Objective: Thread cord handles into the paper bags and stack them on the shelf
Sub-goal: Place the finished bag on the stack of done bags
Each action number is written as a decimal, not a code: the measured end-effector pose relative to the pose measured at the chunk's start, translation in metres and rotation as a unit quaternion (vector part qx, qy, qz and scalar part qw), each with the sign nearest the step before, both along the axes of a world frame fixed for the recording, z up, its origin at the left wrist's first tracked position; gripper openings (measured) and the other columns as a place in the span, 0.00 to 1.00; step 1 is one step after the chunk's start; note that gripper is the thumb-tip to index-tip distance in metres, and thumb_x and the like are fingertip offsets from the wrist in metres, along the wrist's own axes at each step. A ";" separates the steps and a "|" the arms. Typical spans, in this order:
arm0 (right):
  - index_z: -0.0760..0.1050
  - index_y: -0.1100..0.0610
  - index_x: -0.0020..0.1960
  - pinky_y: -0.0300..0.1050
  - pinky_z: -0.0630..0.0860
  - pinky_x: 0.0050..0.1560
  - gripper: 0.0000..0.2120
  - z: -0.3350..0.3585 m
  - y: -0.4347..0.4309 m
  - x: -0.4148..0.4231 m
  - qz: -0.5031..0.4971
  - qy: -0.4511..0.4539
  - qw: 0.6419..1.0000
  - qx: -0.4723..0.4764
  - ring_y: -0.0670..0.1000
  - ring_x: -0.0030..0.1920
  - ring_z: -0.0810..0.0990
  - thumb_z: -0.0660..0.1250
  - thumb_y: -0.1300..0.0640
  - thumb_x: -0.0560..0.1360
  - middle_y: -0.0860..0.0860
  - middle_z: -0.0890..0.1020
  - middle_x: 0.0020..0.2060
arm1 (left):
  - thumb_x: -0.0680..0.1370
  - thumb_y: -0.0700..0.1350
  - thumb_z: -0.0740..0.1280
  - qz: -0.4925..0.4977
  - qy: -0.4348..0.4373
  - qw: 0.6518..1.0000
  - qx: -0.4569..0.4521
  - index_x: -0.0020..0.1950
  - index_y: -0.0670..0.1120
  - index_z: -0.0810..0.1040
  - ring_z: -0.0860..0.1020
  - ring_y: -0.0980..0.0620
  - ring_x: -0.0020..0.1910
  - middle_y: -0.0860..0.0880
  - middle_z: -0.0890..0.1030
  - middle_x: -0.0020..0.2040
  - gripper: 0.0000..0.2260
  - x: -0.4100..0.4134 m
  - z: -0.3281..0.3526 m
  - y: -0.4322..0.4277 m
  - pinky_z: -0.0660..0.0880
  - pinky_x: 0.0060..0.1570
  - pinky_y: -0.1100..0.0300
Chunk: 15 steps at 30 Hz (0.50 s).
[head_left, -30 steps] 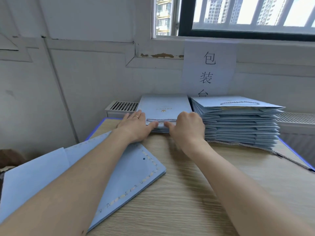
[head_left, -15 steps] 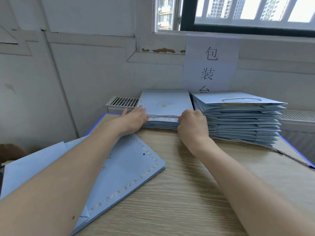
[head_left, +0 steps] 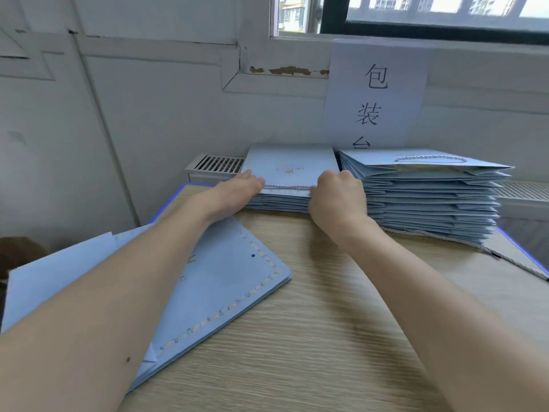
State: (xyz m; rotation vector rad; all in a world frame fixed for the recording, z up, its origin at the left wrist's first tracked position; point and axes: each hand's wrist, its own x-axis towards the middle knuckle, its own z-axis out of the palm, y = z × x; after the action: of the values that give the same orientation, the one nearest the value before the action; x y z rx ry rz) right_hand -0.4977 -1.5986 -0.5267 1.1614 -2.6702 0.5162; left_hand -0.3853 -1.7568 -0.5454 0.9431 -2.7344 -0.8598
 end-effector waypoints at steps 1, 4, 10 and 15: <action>0.63 0.60 0.40 0.46 0.66 0.41 0.16 0.002 -0.001 0.001 0.004 -0.002 1.000 -0.009 0.58 0.45 0.69 0.63 0.56 0.82 0.53 0.67 0.38 | 0.84 0.61 0.50 0.010 -0.002 1.000 -0.008 0.81 0.46 0.56 0.45 0.51 0.80 0.52 0.47 0.82 0.29 -0.001 -0.001 0.002 0.44 0.78 0.48; 0.67 0.57 0.45 0.48 0.68 0.42 0.14 -0.001 -0.004 0.002 0.018 0.027 0.999 -0.004 0.60 0.52 0.76 0.62 0.48 0.83 0.54 0.70 0.42 | 0.83 0.62 0.52 0.027 -0.013 0.998 -0.052 0.81 0.47 0.53 0.46 0.50 0.80 0.52 0.47 0.82 0.31 -0.002 -0.003 0.006 0.43 0.78 0.48; 0.72 0.60 0.45 0.49 0.67 0.43 0.16 -0.010 -0.005 0.003 0.015 0.062 0.998 0.005 0.60 0.56 0.75 0.61 0.49 0.83 0.54 0.69 0.39 | 0.85 0.57 0.51 0.022 -0.010 0.997 -0.073 0.81 0.47 0.53 0.45 0.52 0.80 0.51 0.48 0.82 0.27 -0.002 -0.006 0.007 0.39 0.76 0.50; 0.75 0.61 0.46 0.49 0.72 0.42 0.08 -0.006 0.001 0.007 0.010 0.031 0.999 0.008 0.60 0.59 0.74 0.63 0.59 0.83 0.55 0.72 0.39 | 0.86 0.51 0.44 0.011 -0.048 0.996 -0.070 0.81 0.48 0.50 0.43 0.54 0.80 0.52 0.46 0.82 0.23 -0.002 0.000 0.000 0.38 0.76 0.48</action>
State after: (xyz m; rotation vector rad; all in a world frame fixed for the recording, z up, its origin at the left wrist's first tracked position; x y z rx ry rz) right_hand -0.4907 -1.5973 -0.5324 1.1889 -2.6175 0.4544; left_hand -0.3869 -1.7565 -0.5457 1.0082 -2.8156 -0.6245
